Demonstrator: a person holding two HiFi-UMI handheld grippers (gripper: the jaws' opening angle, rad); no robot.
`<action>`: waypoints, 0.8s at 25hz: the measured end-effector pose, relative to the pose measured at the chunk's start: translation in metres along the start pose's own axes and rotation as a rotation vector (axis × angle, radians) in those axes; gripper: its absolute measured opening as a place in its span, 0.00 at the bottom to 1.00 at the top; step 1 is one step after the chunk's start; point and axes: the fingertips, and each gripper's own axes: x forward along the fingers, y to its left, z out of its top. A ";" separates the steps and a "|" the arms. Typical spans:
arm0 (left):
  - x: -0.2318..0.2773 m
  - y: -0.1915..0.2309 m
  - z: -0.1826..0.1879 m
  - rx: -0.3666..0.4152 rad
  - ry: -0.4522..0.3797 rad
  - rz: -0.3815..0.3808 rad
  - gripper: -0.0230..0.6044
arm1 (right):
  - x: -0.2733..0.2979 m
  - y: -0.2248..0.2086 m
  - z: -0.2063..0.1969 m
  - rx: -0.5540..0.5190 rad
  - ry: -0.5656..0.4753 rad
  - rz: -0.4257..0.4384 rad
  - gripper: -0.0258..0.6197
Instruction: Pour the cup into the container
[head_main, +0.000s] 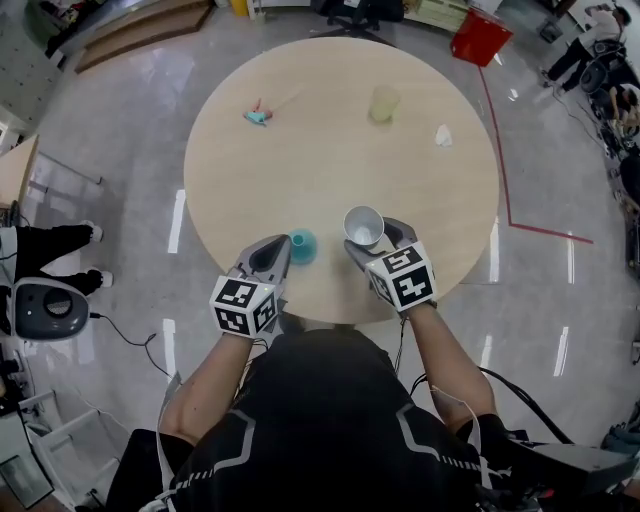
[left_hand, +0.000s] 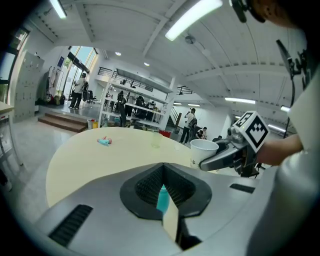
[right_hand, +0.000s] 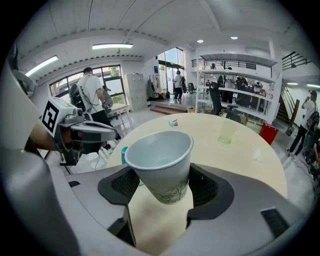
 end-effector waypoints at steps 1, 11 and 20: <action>-0.002 -0.001 -0.002 -0.002 -0.003 -0.011 0.04 | 0.001 0.001 -0.008 0.011 0.002 0.000 0.52; 0.005 0.055 -0.041 -0.075 0.050 0.142 0.04 | 0.044 -0.020 -0.077 0.085 -0.023 -0.012 0.52; 0.023 0.077 -0.087 -0.205 0.132 0.192 0.04 | 0.062 -0.023 -0.108 0.158 -0.047 -0.027 0.52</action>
